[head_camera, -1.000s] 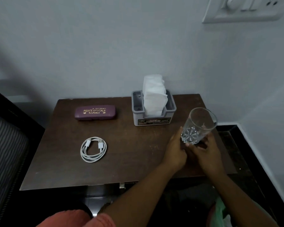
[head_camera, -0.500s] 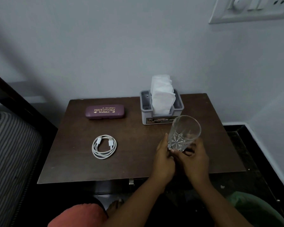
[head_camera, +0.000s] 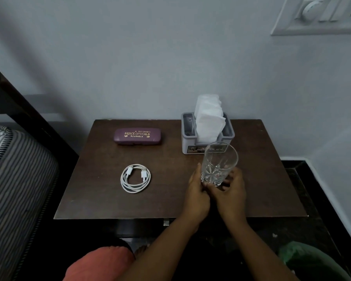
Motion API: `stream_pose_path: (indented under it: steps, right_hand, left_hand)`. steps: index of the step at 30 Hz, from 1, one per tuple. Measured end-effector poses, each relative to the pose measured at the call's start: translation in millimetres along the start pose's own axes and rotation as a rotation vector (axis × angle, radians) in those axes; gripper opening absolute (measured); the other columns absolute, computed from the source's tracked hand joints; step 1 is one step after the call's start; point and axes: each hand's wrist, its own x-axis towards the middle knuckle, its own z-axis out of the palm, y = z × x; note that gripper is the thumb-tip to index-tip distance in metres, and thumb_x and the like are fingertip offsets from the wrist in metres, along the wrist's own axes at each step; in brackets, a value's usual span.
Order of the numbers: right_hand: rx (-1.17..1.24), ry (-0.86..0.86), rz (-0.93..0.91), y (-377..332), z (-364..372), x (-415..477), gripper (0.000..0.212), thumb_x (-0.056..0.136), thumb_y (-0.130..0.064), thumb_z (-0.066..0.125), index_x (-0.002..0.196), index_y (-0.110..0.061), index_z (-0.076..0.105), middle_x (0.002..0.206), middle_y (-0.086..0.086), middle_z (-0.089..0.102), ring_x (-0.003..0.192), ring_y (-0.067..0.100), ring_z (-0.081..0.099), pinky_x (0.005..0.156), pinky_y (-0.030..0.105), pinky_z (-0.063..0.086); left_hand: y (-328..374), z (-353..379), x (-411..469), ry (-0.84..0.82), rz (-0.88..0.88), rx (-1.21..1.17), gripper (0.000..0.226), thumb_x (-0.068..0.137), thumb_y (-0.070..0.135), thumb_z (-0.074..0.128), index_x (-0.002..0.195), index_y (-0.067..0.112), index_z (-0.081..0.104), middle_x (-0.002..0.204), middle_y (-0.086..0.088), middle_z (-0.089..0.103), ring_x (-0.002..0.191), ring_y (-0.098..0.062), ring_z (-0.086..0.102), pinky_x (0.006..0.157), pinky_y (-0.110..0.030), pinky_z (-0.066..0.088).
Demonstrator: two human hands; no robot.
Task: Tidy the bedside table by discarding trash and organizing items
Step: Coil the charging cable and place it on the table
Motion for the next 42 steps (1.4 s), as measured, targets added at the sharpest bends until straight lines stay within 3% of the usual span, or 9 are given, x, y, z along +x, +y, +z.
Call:
stream_pose_path:
  steps: [4, 8, 10, 13, 16, 20, 30, 35, 42]
  right_hand:
    - [0.066, -0.059, 0.086, 8, -9, 1, 0.069, 0.071, 0.015, 0.065, 0.13, -0.01, 0.038, 0.124, 0.01, 0.05, 0.105, 0.02, 0.056, 0.078, 0.015, 0.045]
    - [0.026, -0.065, 0.169, 11, -30, 16, 0.056, 0.087, 0.012, 0.038, 0.137, -0.013, 0.039, 0.138, 0.007, 0.044, 0.116, 0.012, 0.044, 0.1, 0.035, 0.041]
    - [-0.011, -0.129, 0.188, 9, -34, 34, 0.061, 0.088, 0.01, 0.034, 0.138, -0.023, 0.041, 0.141, -0.002, 0.044, 0.124, 0.009, 0.041, 0.109, 0.04, 0.036]
    - [0.028, -0.188, 0.229, 5, -33, 63, 0.073, 0.081, 0.019, 0.029, 0.143, -0.02, 0.034, 0.147, 0.002, 0.04, 0.134, 0.016, 0.037, 0.114, 0.041, 0.03]
    - [-0.012, -0.245, 0.213, 5, -30, 79, 0.065, 0.084, 0.015, 0.031, 0.139, -0.017, 0.042, 0.142, 0.004, 0.047, 0.131, 0.019, 0.043, 0.112, 0.042, 0.034]
    - [-0.03, -0.242, 0.199, 3, -26, 81, 0.052, 0.09, 0.007, 0.034, 0.133, -0.017, 0.05, 0.133, 0.002, 0.056, 0.123, 0.017, 0.051, 0.108, 0.038, 0.039]
    - [-0.002, -0.222, 0.178, 3, -22, 76, 0.05, 0.089, 0.006, 0.042, 0.132, -0.019, 0.052, 0.128, 0.001, 0.059, 0.117, 0.014, 0.054, 0.099, 0.029, 0.044]
    - [-0.075, -0.23, 0.161, 12, -22, 76, 0.052, 0.089, 0.001, 0.046, 0.136, -0.023, 0.046, 0.137, 0.001, 0.052, 0.124, 0.016, 0.049, 0.108, 0.042, 0.04]
    - [-0.264, 0.013, -0.048, 22, -31, 33, 0.053, 0.083, 0.018, 0.039, 0.132, -0.001, 0.045, 0.128, 0.017, 0.05, 0.113, 0.024, 0.053, 0.095, 0.028, 0.04]
  left_hand:
    - [14, -21, 0, 0.064, -0.037, -0.004, 0.082, 0.074, -0.019, 0.038, 0.147, 0.013, 0.019, 0.153, -0.009, 0.024, 0.138, -0.014, 0.028, 0.107, -0.019, 0.032]
    - [11, -56, 25, 0.131, -0.035, 0.102, 0.09, 0.076, -0.027, 0.025, 0.148, 0.025, 0.009, 0.158, -0.007, 0.012, 0.144, -0.015, 0.015, 0.112, -0.025, 0.021]
    - [16, -63, 31, 0.094, -0.033, 0.147, 0.087, 0.081, -0.023, 0.028, 0.149, 0.027, 0.007, 0.158, -0.003, 0.009, 0.139, -0.005, 0.013, 0.108, -0.021, 0.021]
    - [24, -62, 35, 0.028, -0.026, 0.152, 0.084, 0.085, -0.021, 0.03, 0.149, 0.028, 0.006, 0.152, 0.012, 0.012, 0.131, 0.001, 0.015, 0.108, -0.017, 0.02]
    - [27, -60, 37, 0.001, -0.007, 0.189, 0.08, 0.084, -0.022, 0.029, 0.149, 0.023, 0.009, 0.148, 0.016, 0.014, 0.139, -0.003, 0.014, 0.11, -0.017, 0.018]
    - [28, -60, 41, 0.001, 0.012, 0.272, 0.08, 0.083, -0.022, 0.027, 0.149, 0.02, 0.01, 0.158, 0.003, 0.01, 0.145, -0.012, 0.009, 0.12, -0.032, 0.013]
    - [34, -53, 43, 0.027, -0.037, 0.315, 0.085, 0.082, -0.019, 0.03, 0.149, 0.028, 0.006, 0.159, 0.001, 0.004, 0.146, -0.012, 0.003, 0.119, -0.029, 0.009]
    - [33, -55, 40, 0.041, -0.014, 0.324, 0.079, 0.085, -0.018, 0.029, 0.149, 0.023, 0.008, 0.159, -0.002, 0.007, 0.146, -0.013, 0.005, 0.119, -0.027, 0.009]
    - [19, -64, 11, -0.026, 0.087, 0.535, 0.078, 0.083, -0.019, 0.03, 0.149, 0.014, 0.005, 0.158, -0.007, 0.012, 0.147, -0.016, 0.004, 0.113, -0.018, 0.011]
